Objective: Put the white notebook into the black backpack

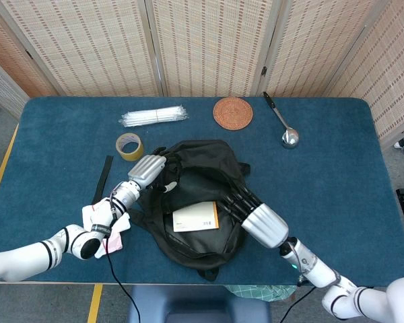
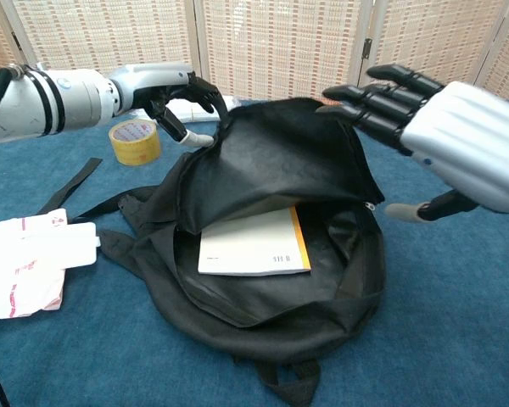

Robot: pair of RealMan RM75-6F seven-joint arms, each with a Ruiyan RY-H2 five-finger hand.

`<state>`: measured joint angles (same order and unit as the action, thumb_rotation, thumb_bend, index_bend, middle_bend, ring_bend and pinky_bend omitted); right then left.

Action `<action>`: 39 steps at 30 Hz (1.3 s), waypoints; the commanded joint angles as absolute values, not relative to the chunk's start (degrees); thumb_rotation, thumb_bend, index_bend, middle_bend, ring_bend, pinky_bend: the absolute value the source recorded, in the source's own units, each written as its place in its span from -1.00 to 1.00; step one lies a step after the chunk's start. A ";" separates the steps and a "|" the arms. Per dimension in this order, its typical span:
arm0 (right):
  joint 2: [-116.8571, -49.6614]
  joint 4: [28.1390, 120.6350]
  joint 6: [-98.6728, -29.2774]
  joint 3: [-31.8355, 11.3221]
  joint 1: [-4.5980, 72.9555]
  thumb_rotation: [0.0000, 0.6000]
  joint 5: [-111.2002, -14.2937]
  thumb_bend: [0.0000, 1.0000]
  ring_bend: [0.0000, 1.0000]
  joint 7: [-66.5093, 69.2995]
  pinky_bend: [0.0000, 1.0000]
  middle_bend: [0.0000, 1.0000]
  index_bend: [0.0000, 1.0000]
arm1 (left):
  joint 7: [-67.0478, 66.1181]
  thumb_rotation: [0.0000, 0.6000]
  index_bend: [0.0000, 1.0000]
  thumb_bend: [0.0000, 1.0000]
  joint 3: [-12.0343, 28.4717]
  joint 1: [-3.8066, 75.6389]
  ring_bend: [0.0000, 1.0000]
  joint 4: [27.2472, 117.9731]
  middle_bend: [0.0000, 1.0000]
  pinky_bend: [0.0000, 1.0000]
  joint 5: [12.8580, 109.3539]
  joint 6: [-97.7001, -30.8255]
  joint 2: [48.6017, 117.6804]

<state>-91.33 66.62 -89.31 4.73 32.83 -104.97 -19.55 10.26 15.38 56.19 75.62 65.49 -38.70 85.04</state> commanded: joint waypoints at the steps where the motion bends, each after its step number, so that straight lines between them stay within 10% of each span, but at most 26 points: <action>1: -86.44 70.66 -92.47 5.90 29.27 1.00 -105.19 -0.82 -0.70 -19.10 -1.00 -0.82 -1.00 | 11.33 1.00 -0.53 -0.26 14.06 54.58 -0.77 81.95 -0.65 -1.00 67.54 -38.03 80.37; 11: -80.16 74.54 -91.89 4.26 25.06 1.00 -99.68 -0.80 -0.67 -11.68 -0.96 -0.77 -0.92 | 8.75 1.00 -0.62 -0.30 12.45 49.08 -0.79 87.82 -0.68 -1.00 66.89 -45.18 74.81; 20: -74.47 79.24 -86.95 1.86 22.76 1.00 -91.62 -0.40 -0.31 0.68 -0.40 -0.52 -0.71 | -2.70 1.00 -0.56 -0.30 9.63 40.27 -0.77 88.72 -0.69 -1.00 60.92 -59.64 73.45; 39: -67.25 87.39 -82.15 -0.02 14.57 1.00 -79.65 -0.39 -0.81 4.95 -0.92 -0.91 -0.88 | -7.38 1.00 -0.67 -0.30 1.31 19.02 -0.82 95.24 -0.78 -1.00 65.67 -84.04 70.92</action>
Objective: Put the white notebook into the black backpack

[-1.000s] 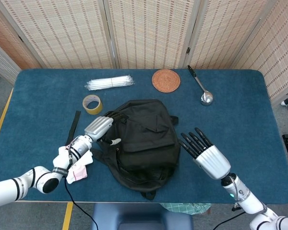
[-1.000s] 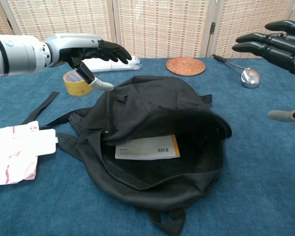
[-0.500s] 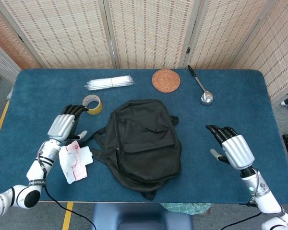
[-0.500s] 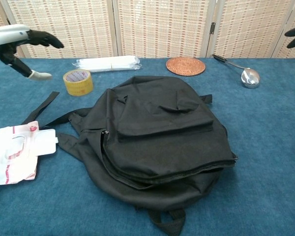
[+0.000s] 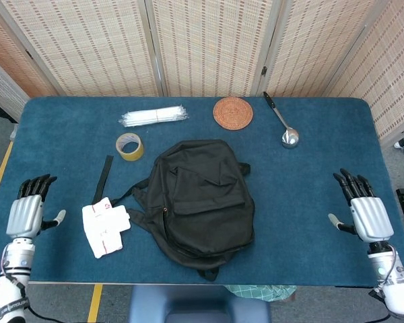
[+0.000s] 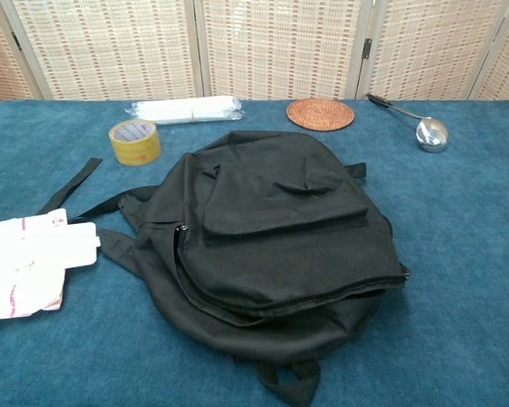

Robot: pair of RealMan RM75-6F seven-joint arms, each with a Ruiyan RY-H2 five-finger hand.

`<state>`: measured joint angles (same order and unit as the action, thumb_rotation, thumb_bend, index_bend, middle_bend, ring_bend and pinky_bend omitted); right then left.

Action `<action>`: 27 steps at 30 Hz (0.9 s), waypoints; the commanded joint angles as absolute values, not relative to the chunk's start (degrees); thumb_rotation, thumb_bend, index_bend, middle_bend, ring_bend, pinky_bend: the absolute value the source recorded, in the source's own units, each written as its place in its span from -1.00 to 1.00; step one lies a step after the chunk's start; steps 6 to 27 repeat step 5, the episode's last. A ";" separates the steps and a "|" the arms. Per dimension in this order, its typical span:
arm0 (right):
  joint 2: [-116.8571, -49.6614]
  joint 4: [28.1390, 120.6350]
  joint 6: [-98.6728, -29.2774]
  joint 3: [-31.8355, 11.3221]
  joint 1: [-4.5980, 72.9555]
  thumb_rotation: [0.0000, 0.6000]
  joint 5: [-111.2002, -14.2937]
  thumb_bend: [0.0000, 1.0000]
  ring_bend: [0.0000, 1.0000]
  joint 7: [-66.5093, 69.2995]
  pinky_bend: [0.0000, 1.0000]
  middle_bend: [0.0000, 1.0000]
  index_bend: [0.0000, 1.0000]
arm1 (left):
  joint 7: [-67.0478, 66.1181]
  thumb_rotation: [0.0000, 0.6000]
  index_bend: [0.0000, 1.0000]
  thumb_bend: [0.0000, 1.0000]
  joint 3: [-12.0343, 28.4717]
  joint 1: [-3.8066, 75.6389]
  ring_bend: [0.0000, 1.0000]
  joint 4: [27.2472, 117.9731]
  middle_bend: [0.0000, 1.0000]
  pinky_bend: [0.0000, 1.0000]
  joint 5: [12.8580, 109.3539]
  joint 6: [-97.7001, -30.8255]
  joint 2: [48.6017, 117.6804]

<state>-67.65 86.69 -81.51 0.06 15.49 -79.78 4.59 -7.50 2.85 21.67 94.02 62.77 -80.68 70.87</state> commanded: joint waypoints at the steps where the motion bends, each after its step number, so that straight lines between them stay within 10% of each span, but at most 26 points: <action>1: -66.97 87.86 -82.54 0.00 13.90 1.00 -79.57 -0.39 -0.81 5.15 -0.92 -0.91 -0.88 | -7.24 1.00 -0.67 -0.30 1.01 18.01 -0.82 95.29 -0.78 -1.00 67.14 -85.66 71.27; 27: -66.90 88.61 -84.47 -0.48 11.83 0.99 -79.35 -0.40 -0.79 5.69 -0.92 -0.90 -0.88 | -6.95 1.00 -0.67 -0.30 0.13 15.39 -0.82 94.83 -0.78 -1.00 71.81 -89.76 72.55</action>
